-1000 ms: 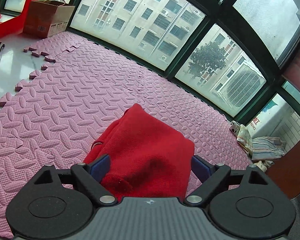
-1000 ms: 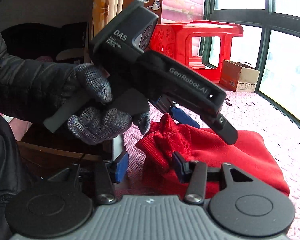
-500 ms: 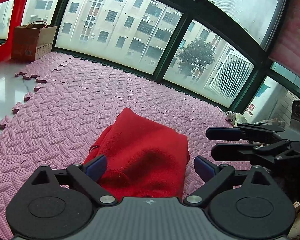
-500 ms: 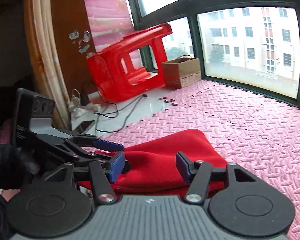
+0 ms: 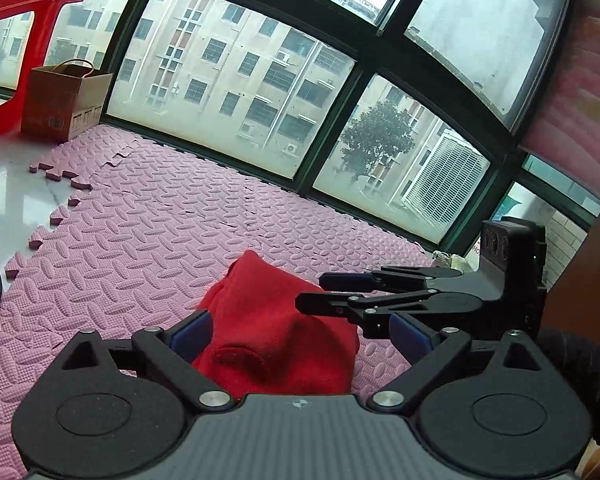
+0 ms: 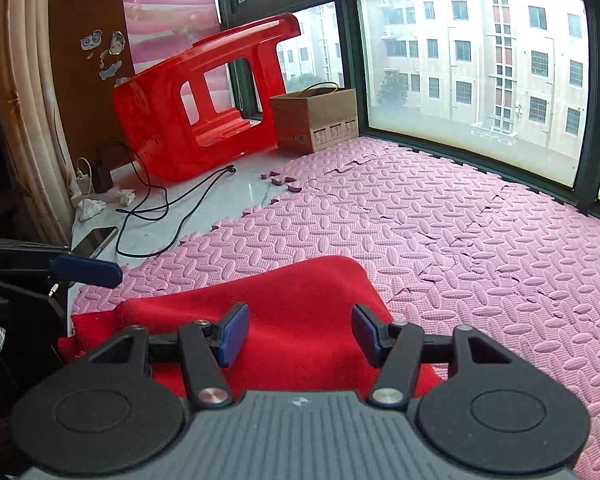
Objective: Fold clothes
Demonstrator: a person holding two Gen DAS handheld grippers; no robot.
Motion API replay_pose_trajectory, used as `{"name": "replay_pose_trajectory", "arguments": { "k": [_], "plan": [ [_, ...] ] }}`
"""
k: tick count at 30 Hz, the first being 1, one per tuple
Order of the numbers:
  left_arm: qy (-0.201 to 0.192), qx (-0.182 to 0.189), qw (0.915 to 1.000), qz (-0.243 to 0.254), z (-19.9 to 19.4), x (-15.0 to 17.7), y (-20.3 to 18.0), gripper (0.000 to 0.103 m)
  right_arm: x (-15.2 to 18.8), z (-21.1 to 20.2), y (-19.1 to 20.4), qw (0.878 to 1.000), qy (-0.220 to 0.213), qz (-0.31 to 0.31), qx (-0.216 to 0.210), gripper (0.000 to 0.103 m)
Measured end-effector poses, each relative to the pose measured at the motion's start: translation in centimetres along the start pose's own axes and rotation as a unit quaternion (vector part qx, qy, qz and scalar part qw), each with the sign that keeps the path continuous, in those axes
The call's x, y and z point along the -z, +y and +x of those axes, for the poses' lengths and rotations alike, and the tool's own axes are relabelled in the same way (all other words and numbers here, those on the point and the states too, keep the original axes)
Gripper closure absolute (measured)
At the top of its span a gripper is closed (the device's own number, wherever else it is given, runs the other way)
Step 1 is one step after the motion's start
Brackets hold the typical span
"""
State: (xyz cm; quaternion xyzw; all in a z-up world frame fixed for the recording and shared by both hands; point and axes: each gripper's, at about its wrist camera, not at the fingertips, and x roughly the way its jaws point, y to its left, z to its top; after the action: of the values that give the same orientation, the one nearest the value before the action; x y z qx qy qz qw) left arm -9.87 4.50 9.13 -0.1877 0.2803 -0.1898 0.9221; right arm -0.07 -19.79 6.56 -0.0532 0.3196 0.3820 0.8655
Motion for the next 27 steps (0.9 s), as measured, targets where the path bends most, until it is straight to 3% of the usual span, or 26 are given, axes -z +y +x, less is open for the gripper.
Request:
{"name": "replay_pose_trajectory", "arguments": {
  "k": [7, 12, 18, 22, 27],
  "plan": [
    [0.024, -0.065, 0.9970, -0.036, 2.0, -0.6, 2.1, 0.012, 1.7, -0.9, 2.7, 0.999, 0.023, -0.028, -0.038, 0.045],
    [0.052, -0.092, 0.9936, -0.041, 3.2, 0.2, 3.3, 0.033, 3.1, -2.2, 4.9, 0.997, 0.026, -0.053, -0.052, 0.045],
    [0.058, -0.106, 0.9925, -0.017, 3.4, 0.9, 3.2, 0.051, 4.9, -2.8, 5.2, 0.999, 0.013, -0.028, -0.037, 0.045],
    [0.069, -0.117, 0.9907, -0.009, 4.6, 1.7, 3.6, 0.052, 7.2, -1.9, 4.9, 1.000, -0.003, -0.008, -0.026, 0.046],
    [0.067, -0.115, 0.9910, -0.016, 4.1, 1.4, 3.7, 0.047, 6.8, -2.9, 4.9, 1.000, -0.016, -0.004, -0.023, 0.046]
  ]
}}
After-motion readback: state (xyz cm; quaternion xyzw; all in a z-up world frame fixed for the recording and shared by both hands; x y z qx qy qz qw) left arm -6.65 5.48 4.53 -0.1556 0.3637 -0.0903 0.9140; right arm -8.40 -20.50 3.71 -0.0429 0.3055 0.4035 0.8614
